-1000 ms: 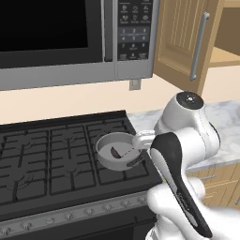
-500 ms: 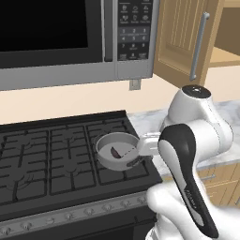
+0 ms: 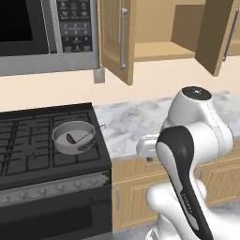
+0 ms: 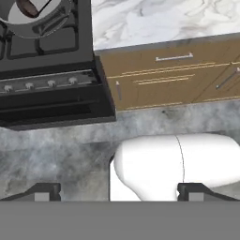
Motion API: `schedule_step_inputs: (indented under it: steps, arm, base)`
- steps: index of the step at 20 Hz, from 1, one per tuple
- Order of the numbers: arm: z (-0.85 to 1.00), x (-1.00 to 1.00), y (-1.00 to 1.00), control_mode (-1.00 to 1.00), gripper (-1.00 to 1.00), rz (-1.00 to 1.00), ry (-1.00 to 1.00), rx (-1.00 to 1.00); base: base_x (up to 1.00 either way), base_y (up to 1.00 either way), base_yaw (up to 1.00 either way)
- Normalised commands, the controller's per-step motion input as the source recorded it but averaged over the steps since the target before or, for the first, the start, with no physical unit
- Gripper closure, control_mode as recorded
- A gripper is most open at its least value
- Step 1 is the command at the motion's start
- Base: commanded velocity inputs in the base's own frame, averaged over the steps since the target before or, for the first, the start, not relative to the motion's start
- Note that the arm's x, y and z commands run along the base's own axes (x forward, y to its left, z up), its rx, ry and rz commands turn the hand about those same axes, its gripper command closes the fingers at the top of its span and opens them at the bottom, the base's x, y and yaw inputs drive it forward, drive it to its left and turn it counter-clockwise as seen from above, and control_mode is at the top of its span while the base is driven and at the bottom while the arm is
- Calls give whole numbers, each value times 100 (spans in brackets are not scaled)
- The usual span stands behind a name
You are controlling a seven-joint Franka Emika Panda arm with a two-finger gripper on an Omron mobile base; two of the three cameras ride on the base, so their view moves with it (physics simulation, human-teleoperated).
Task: Open the cabinet and move the ladle to the pot. Then close the cabinet.
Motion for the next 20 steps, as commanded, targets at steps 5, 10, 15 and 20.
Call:
schedule_step_inputs:
  steps: [5,10,15,20]
  arm:
    - [0,0,0,100,-100,0,0,0]
    - [0,0,0,100,-100,0,0,0]
    - [0,0,0,100,-100,0,0,0]
    - [0,0,0,100,-100,0,0,0]
  base:
    - [39,-84,0]
    - [64,-52,2]
    - [59,-8,1]
    - [64,1,0]
